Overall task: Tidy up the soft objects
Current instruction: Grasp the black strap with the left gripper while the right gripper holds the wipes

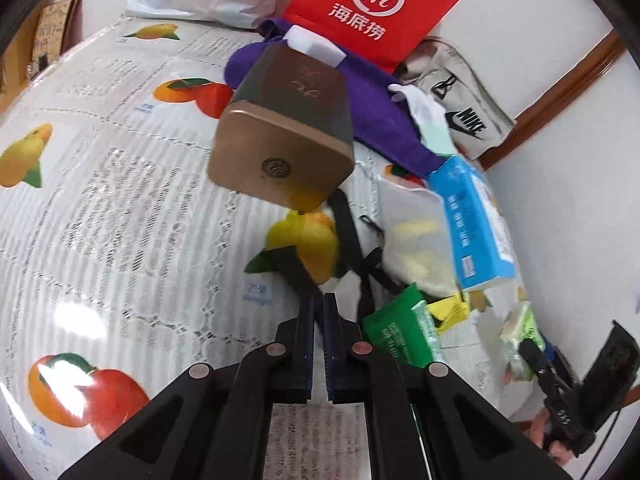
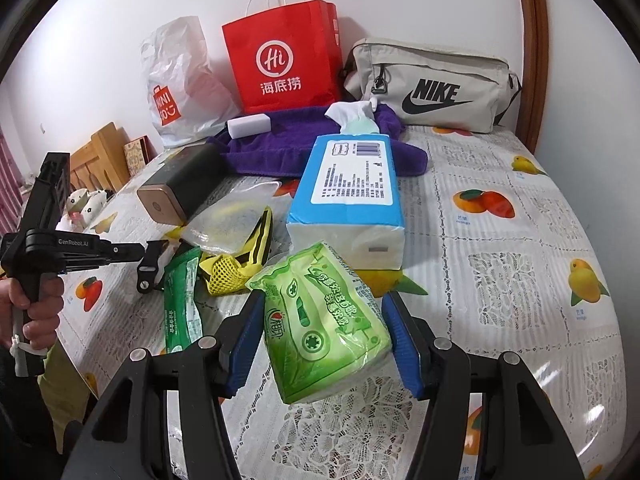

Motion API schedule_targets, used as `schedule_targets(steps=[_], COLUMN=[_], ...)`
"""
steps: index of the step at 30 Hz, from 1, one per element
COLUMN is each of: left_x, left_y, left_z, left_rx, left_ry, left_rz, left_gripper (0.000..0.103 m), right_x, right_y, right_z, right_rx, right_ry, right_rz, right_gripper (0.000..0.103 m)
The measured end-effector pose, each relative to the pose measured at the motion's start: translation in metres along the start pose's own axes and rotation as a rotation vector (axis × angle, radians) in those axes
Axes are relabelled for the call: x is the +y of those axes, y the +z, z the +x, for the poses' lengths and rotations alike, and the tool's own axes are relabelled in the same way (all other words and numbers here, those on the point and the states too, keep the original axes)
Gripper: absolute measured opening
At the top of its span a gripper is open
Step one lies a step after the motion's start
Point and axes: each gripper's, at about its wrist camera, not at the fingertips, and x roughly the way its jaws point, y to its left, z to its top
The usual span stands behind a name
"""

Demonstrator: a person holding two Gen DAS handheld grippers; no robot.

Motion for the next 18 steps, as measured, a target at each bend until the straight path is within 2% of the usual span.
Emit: schedule_targets(steps=[1,2,3,4,5,8,10,11,12,14,18], left_x=[-0.001,-0.004,-0.006,-0.008,-0.009,-0.015,-0.015,-0.015,-0.015,-0.015,-0.019], left_y=[-0.001,-0.002,-0.002,-0.002,-0.001,0.004,0.008,0.011,0.013,0.015,0.013], left_z=[0.0,0.001,0.002,0.004,0.006,0.013,0.019,0.022,0.025,0.03,0.033], left_rx=[0.001,0.004,0.01,0.012,0.015,0.025,0.029,0.026,0.027,0.036,0.028], left_ry=[0.018,0.044,0.06,0.064,0.063,0.047,0.034,0.033,0.039,0.039,0.033], left_rz=[0.011,0.024,0.03,0.034,0.035,0.03,-0.002,-0.019,-0.025,-0.031,-0.013], left_gripper=[0.009,0.019,0.034,0.04,0.044,0.044,0.042,0.035,0.021,0.01,0.005], right_x=[0.0,0.0,-0.001,-0.001,-0.001,-0.003,-0.004,-0.005,-0.007,-0.012,-0.02], right_y=[-0.001,-0.002,-0.002,-0.003,-0.003,-0.003,-0.004,-0.004,-0.004,-0.005,-0.005], right_z=[0.0,0.001,0.001,0.002,0.003,0.006,0.008,0.009,0.01,0.011,0.013], right_rx=[0.003,0.006,0.008,0.012,0.013,0.014,0.019,0.022,0.024,0.029,0.038], right_ry=[-0.001,0.0,0.002,0.002,0.001,0.013,0.018,0.02,0.02,0.019,0.017], right_rz=[0.0,0.0,-0.001,-0.001,0.0,0.006,0.009,0.01,0.011,0.02,0.034], right_gripper=[0.059,0.059,0.059,0.059,0.059,0.059,0.059,0.059,0.059,0.059,0.059])
